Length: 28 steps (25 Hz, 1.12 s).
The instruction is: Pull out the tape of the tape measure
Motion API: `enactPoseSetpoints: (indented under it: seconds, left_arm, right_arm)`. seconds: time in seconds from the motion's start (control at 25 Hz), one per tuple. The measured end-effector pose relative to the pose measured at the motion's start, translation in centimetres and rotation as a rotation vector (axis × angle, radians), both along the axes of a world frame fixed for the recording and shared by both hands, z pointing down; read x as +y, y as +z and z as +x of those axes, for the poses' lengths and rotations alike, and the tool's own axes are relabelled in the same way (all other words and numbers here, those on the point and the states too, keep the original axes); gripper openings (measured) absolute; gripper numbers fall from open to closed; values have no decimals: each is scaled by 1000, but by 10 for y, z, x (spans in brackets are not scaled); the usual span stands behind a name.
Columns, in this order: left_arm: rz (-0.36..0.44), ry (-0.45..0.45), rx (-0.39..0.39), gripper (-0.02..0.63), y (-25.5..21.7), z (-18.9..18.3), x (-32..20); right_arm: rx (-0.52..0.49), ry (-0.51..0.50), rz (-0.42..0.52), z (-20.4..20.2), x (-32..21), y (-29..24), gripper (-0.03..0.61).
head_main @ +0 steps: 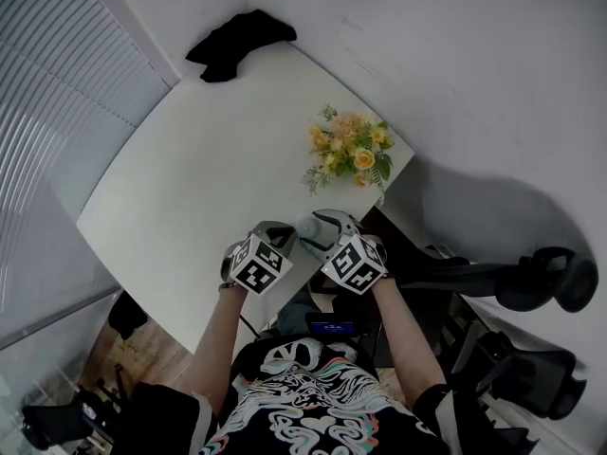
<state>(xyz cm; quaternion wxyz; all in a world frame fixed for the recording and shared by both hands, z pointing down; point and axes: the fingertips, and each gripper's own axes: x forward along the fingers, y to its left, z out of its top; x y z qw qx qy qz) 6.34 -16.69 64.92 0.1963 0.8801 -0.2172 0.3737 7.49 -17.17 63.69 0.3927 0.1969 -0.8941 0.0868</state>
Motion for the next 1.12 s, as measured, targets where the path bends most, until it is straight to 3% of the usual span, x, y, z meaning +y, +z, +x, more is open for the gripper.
enactPoseSetpoints:
  seconds: [0.4, 0.64, 0.76, 0.8, 1.12]
  left_arm:
    - [-13, 6, -2, 5, 0, 0, 1]
    - [-13, 46, -6, 5, 1, 5, 6]
    - [-19, 45, 0, 5, 0, 6, 6]
    - [-19, 45, -1, 5, 0, 6, 7]
    - [-20, 29, 8, 5, 0, 5, 8]
  right_arm:
    - [-1, -72, -36, -10, 8, 1, 281]
    - [33, -75, 5, -11, 6, 7, 267]
    - [28, -61, 4, -8, 5, 9, 257]
    - [29, -51, 4, -6, 4, 10, 221]
    - [0, 10, -2, -4, 3, 11, 219]
